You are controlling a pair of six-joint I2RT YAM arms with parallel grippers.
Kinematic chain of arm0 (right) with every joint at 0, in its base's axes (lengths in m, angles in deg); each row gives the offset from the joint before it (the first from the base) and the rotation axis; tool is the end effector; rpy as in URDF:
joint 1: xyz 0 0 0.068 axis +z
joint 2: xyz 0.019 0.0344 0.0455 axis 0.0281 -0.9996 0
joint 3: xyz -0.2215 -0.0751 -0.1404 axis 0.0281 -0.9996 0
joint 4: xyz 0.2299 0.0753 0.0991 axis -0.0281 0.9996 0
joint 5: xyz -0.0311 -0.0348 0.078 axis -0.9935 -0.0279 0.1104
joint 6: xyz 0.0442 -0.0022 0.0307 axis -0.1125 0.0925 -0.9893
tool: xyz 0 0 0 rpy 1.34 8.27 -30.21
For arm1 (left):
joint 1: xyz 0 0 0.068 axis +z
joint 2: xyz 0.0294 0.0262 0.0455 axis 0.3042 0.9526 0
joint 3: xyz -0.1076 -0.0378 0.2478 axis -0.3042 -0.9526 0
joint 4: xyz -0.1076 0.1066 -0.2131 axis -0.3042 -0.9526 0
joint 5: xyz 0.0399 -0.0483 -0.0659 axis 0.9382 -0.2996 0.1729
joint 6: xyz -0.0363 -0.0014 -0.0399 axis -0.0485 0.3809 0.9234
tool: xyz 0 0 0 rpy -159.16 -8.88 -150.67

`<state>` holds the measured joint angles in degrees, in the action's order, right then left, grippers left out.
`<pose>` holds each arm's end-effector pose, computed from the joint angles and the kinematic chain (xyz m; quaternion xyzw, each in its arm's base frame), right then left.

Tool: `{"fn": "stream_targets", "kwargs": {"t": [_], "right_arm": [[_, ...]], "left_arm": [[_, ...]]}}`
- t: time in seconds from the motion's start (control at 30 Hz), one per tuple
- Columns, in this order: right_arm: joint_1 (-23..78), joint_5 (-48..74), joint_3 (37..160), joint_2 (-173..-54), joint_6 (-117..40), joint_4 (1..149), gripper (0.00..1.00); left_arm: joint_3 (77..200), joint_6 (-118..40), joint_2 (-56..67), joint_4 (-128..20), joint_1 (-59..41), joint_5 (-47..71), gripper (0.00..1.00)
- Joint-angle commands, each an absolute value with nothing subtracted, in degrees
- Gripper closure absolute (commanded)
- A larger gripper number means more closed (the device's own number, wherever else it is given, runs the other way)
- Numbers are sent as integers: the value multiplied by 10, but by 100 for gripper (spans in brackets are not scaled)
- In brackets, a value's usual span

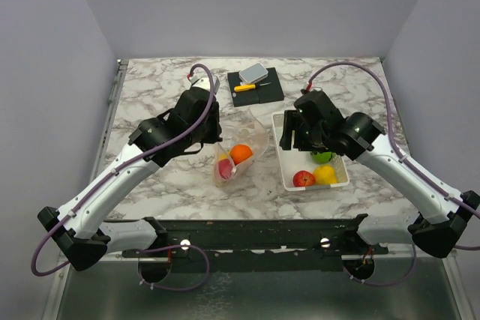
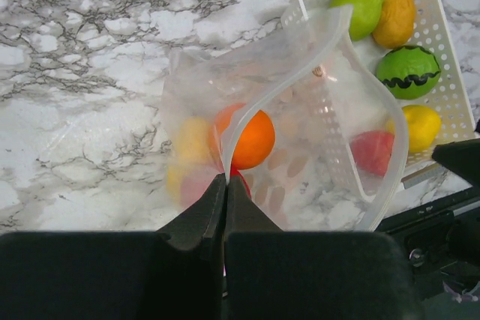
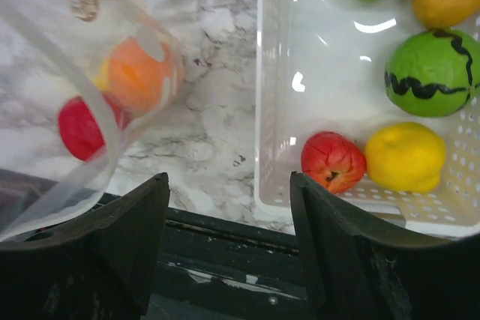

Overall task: Place the food in the zip-top bag and seal the zipper
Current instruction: Pick up the fake fruit from the bin.

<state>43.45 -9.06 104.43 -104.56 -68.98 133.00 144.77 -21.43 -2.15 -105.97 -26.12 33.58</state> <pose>0.1780 0.1655 0.3813 -0.0187 0.9314 0.1370 0.3367 0.1742 -0.1558 0.3941 0.0664 0.8959 -0.1700 0.4052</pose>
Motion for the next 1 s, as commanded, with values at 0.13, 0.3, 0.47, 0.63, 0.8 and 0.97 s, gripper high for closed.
{"fn": "stream_targets", "kwargs": {"t": [0.13, 0.3, 0.47, 0.63, 0.8, 0.97], "right_arm": [[431, -100, 934, -1028, -721, 1319, 25], [425, -104, 889, -1035, -725, 1304, 16], [417, -102, 849, -1046, -725, 1286, 13], [400, -98, 817, -1063, -721, 1265, 10], [388, -99, 792, -1082, -718, 1250, 7], [379, -103, 774, -1102, -713, 1233, 6]], "left_arm": [[1502, -242, -14, -1078, -261, 382, 100], [1494, -242, -17, -1079, -261, 387, 100], [1481, -238, -22, -1077, -261, 386, 100], [1479, -235, -22, -1077, -261, 377, 100], [1473, -231, -22, -1075, -261, 365, 100], [1473, -231, -24, -1075, -261, 363, 100]]}}
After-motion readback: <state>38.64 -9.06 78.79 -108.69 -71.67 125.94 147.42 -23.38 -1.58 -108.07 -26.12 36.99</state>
